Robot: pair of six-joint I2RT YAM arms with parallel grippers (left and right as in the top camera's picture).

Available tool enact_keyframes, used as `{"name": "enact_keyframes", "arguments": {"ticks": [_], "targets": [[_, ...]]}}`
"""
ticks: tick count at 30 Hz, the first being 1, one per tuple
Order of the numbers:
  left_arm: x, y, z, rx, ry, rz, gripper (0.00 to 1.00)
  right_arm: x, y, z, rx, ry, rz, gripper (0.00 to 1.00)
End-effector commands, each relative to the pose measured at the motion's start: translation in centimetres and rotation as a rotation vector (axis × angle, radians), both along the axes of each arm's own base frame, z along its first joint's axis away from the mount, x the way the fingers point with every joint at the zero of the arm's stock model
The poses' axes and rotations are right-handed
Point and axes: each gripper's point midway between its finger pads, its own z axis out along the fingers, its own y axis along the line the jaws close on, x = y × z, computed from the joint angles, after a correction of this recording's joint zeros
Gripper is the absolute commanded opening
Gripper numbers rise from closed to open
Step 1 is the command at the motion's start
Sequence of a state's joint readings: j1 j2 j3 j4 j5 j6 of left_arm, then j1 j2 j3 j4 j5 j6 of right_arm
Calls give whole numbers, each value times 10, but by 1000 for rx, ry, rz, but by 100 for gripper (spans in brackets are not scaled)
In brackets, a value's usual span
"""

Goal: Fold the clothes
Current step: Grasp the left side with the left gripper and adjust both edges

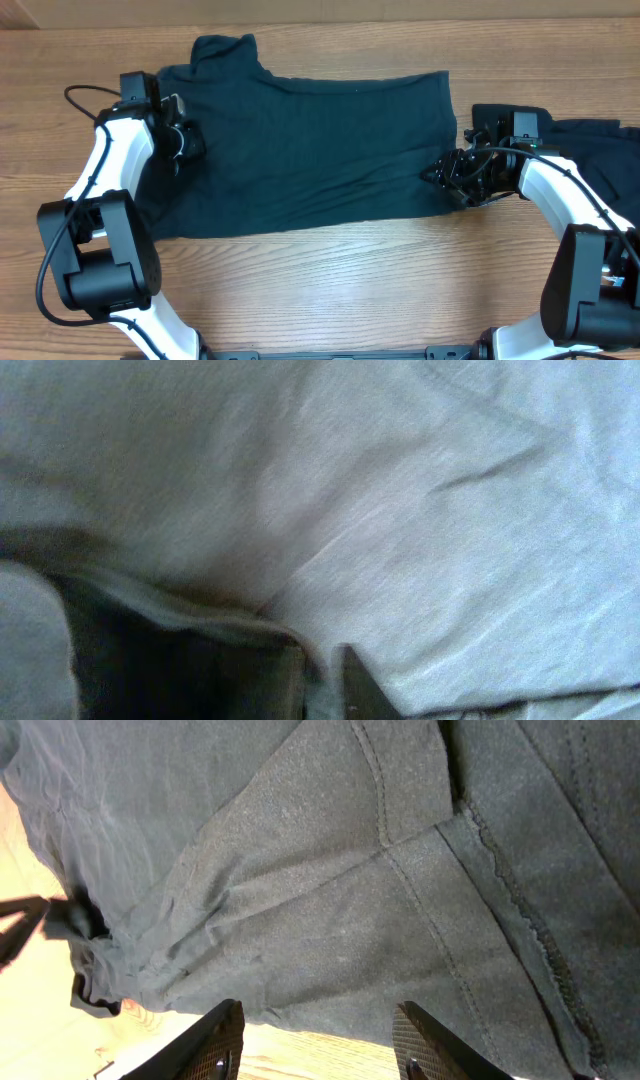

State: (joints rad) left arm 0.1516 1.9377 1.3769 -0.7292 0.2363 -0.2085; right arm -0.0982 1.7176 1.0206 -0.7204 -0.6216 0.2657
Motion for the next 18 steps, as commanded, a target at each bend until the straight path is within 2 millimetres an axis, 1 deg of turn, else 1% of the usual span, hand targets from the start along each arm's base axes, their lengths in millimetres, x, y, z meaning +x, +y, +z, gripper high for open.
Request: {"name": "enact_keyframes", "arguments": {"ticks": [1, 2, 3, 4, 5, 6, 7, 8, 10, 11, 12, 13, 14, 15, 16, 17, 18], "targets": [[18, -17, 18, -16, -78, -34, 55, 7, -2, 10, -10, -45, 4, 53], [24, -16, 27, -21, -92, -20, 65, 8, -5, 8, -30, -48, 0, 58], [29, -12, 39, -20, -108, -8, 73, 12, -10, 7, -62, -59, -8, 67], [41, -4, 68, -18, -148, 4, 77, 20, -12, 14, -61, -92, -13, 70], [47, 1, 88, -12, -174, 8, 80, 29, -13, 23, -65, -122, -10, 69], [55, 3, 112, -1, -215, -9, 82, 40, -13, 36, -68, -170, 1, 70], [64, 5, 144, 24, -277, -43, 83, 61, -12, 64, -75, -247, 12, 72], [71, 7, 172, 59, -330, -59, 86, 73, -11, 83, -79, -296, 14, 72], [80, 7, 189, 62, -377, -63, 89, 97, -12, 111, -73, -360, -15, 72], [85, 8, 187, 53, -374, -55, 89, 110, -15, 117, -80, -394, -31, 72], [91, 4, 175, 22, -354, -55, 89, 126, -17, 117, -83, -440, -44, 73], [95, -2, 164, -20, -342, -74, 89, 134, -18, 113, -81, -452, -59, 72], [97, -7, 157, -50, -332, -86, 89, 147, -20, 105, -80, -471, -70, 73], [101, -17, 141, -96, -305, -110, 89, 166, -23, 90, -77, -487, -103, 72], [101, -23, 134, -113, -290, -121, 88, 181, -25, 77, -73, -511, -118, 72], [100, -31, 131, -118, -276, -134, 88, 204, -29, 61, -48, -539, -169, 72], [98, -39, 130, -123, -266, -148, 89, 218, -30, 48, -29, -553, -198, 69]]}}
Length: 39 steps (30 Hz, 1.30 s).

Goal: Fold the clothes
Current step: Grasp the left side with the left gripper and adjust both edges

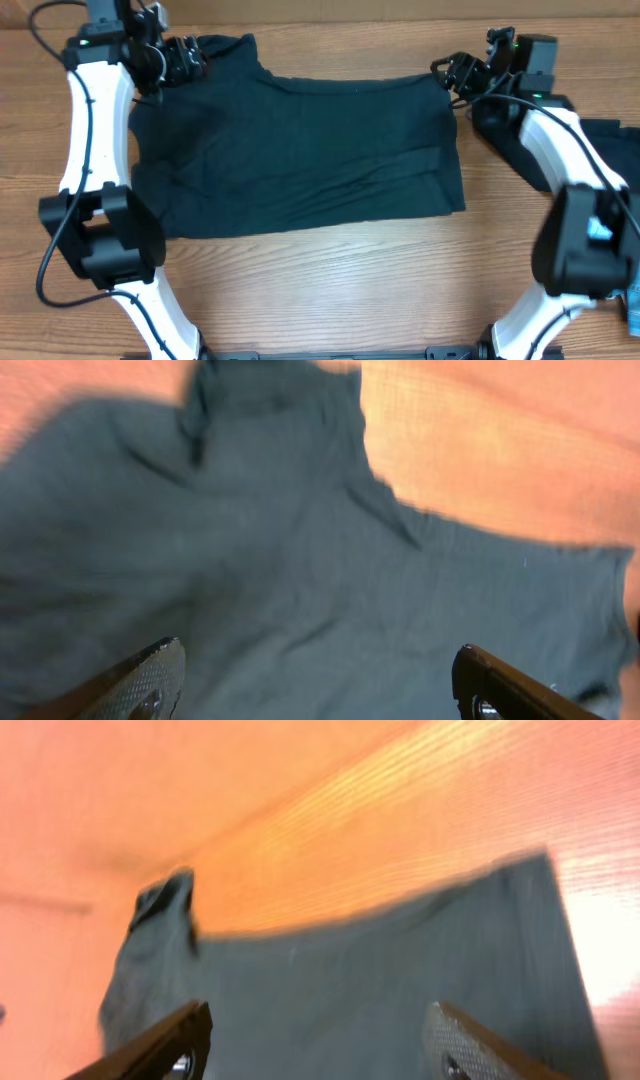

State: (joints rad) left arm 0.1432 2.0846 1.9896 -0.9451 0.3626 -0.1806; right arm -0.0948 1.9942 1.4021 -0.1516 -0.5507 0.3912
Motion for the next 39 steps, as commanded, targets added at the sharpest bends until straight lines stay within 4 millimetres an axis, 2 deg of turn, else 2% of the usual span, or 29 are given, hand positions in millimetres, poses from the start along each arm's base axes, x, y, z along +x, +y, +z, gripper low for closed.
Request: {"name": "enact_keyframes", "arguments": {"ticks": [1, 2, 5, 8, 10, 11, 12, 14, 15, 17, 18, 19, 20, 22, 23, 25, 27, 28, 29, 30, 31, 33, 35, 37, 39], "targets": [[-4, -35, 0, -47, 16, -84, 89, 30, -3, -37, 100, 25, -91, 69], [-7, -37, -2, -46, 29, -87, 89, 40, -5, -51, 138, 34, -129, 69], [-11, -41, -4, -47, 46, -95, 90, 53, -7, -80, 168, 72, -162, 69], [-12, -37, -9, 18, 65, -75, 90, 48, -6, -91, 151, 112, -146, 69], [-16, -34, -13, 40, 89, -66, 88, 35, 4, -88, 149, 118, -33, 68], [-21, -34, -14, 54, 100, -89, 82, 30, 1, -79, 144, 111, -2, 66], [-26, -31, -13, 83, 107, -114, 76, 25, -11, -63, 122, 96, 0, 66], [-41, -19, 3, 133, 129, -87, 67, 13, -32, -23, 61, 53, 10, 68], [-55, -17, 18, 133, 141, -76, 61, -3, -43, 9, 22, 41, 11, 68], [-96, -4, 36, 171, 244, 48, 62, -38, -54, 51, -47, 71, -23, 72], [-116, 2, 39, 169, 320, 154, 68, -56, -57, 64, -63, 109, -51, 75], [-131, 0, 37, 142, 388, 193, 68, -73, -54, 68, -51, 160, -51, 75], [-147, 0, 31, 139, 462, 219, 66, -96, -48, 60, -31, 263, -47, 75], [-168, -2, 11, 136, 577, 227, 67, -140, -47, 22, -48, 511, -70, 75], [-182, -4, -10, 133, 660, 235, 66, -160, -48, 1, -63, 619, -78, 75], [-199, -12, -46, 120, 750, 214, 62, -191, -39, -29, -42, 742, -56, 75], [-215, -19, -82, 118, 809, 195, 59, -214, -27, -56, -36, 805, -10, 74], [-217, -20, -91, 121, 813, 190, 58, -219, -22, -68, -39, 809, 1, 65], [-217, -20, -93, 124, 803, 169, 56, -222, -18, -79, -44, 803, 10, 30], [-215, -21, -90, 131, 776, 143, 54, -222, -11, -88, -31, 782, 21, 11], [-214, -21, -84, 138, 752, 124, 54, -221, -8, -95, -39, 762, 30, 4], [-216, -16, -62, 173, 680, 120, 54, -224, -1, -110, -50, 748, 30, 4], [-224, -22, -44, 120, 633, 170, 61, -226, 1, -126, -57, 743, -13, 4], [-247, -25, -54, 85, 642, 247, 67, -225, 1, -137, -52, 705, -28, 4], [-268, -30, -79, 64, 700, 257, 70, -229, 1, -140, -58, 714, -31, 4]]}}
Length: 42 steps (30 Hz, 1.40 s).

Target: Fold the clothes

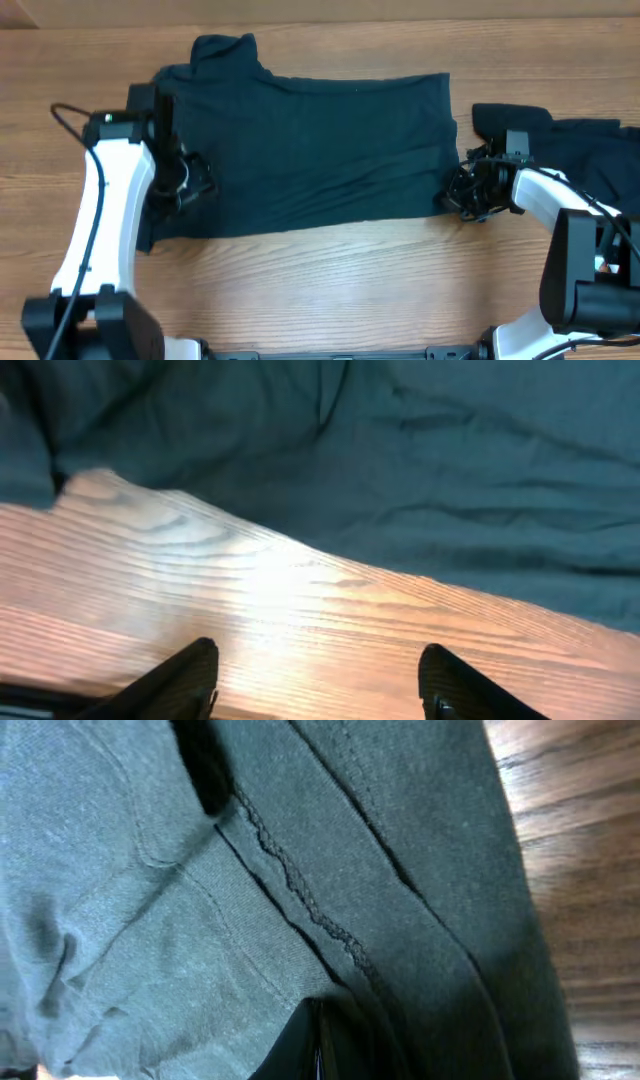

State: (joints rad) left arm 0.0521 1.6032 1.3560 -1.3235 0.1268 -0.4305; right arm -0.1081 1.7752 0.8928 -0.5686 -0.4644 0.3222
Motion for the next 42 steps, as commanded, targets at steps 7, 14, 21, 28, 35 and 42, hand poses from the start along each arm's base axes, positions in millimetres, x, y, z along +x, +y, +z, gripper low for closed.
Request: {"name": "enact_keyframes", "arguments": {"ticks": [7, 14, 21, 28, 35, 42], "targets": [[-20, -13, -105, -63, 7, 197, 57, -27, -7, -16, -57, 111, -26, 4], [-30, -7, -156, -15, 131, 236, 4, -29, -7, -16, -55, 121, -32, 4], [-93, -16, -160, -82, 394, 320, 4, -82, -28, -17, -185, 421, -256, 4], [-109, 23, -127, -21, 361, 323, 4, -89, -69, 10, -416, 361, -337, 4], [-42, 8, -21, -136, -47, 126, 22, -9, -51, 104, -274, -92, -239, 8], [140, 6, 57, -80, -487, -244, 74, 42, 16, 174, 71, -468, 69, 48]]}}
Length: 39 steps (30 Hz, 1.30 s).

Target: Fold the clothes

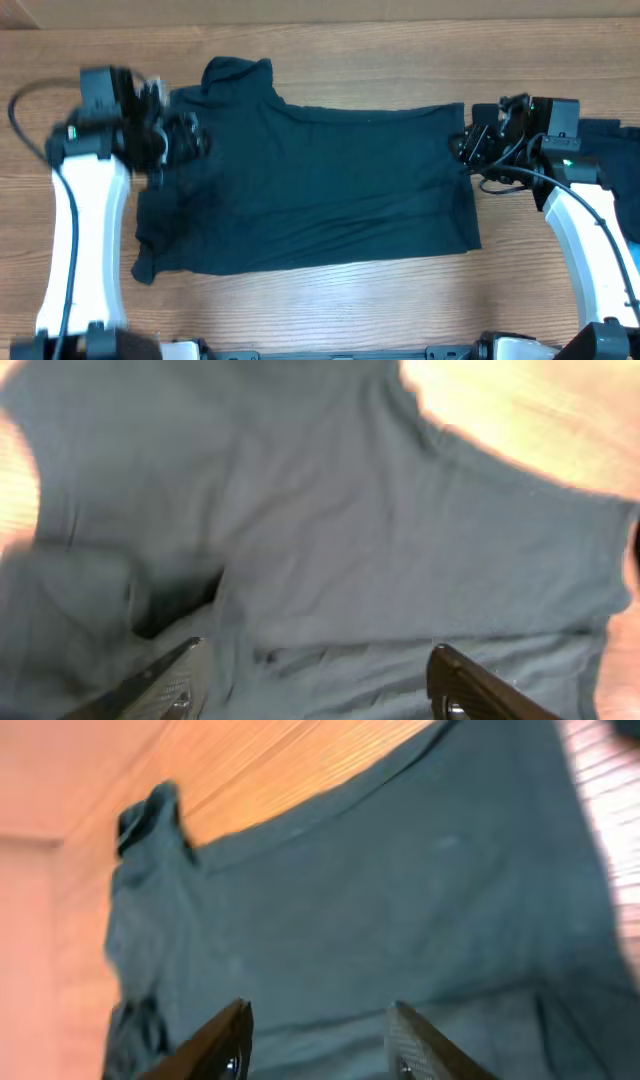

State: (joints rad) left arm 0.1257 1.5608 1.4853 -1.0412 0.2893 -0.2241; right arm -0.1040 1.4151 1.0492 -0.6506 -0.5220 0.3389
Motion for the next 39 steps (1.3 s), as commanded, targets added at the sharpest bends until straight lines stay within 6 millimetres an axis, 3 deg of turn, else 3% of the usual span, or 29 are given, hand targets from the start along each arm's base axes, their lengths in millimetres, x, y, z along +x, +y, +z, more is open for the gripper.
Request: {"name": "enact_keyframes", "arguments": {"ticks": [1, 3, 5, 6, 9, 10, 12, 13, 17, 21, 22, 26, 29, 32, 35, 36, 39], "targets": [[80, 5, -20, 14, -3, -83, 75, -1, 11, 10, 44, -32, 66, 48], [136, 12, -36, 19, -26, -83, 79, -2, 10, 9, 43, -25, 64, 48], [176, 17, -72, 15, -13, -83, 91, -4, 11, 8, 45, -13, 63, 48], [188, 18, -93, 10, -2, -85, 96, -5, 11, 6, 46, -4, 63, 48], [212, 15, -154, -38, 11, -72, 98, -11, 9, 2, 40, 30, 55, 48], [219, 14, -168, -44, 2, -70, 97, -12, 7, -1, 27, 43, 46, 48], [228, 11, -174, -37, -30, -79, 95, -15, 7, -3, 25, 58, 43, 48], [236, 9, -170, -29, -65, -84, 93, -17, 7, -4, 27, 69, 43, 48], [246, 5, -171, 72, -98, -76, 57, -18, 7, -5, 27, 73, 43, 47], [246, 0, -175, 185, -102, -144, 54, -17, 4, -6, 10, 75, 32, 47], [246, 0, -176, 211, -99, -153, 47, -17, 4, -6, 8, 74, 31, 47], [247, 11, -173, 244, -92, -110, 4, -17, 4, -6, 8, 73, 31, 48], [249, 16, -156, 243, -98, -97, 4, -15, 4, -6, 7, 66, 31, 47], [248, 16, -117, 253, -113, -112, 4, -5, -5, -4, -43, 27, 1, 44], [235, 14, -77, 264, -106, -136, 4, 16, -12, -5, -64, -32, -24, 53], [232, 13, -71, 266, -101, -143, 4, 23, -12, -14, -50, -16, -41, 53], [217, 12, -56, 265, -69, -156, 4, 57, -16, -68, 11, 88, -108, 53]]}}
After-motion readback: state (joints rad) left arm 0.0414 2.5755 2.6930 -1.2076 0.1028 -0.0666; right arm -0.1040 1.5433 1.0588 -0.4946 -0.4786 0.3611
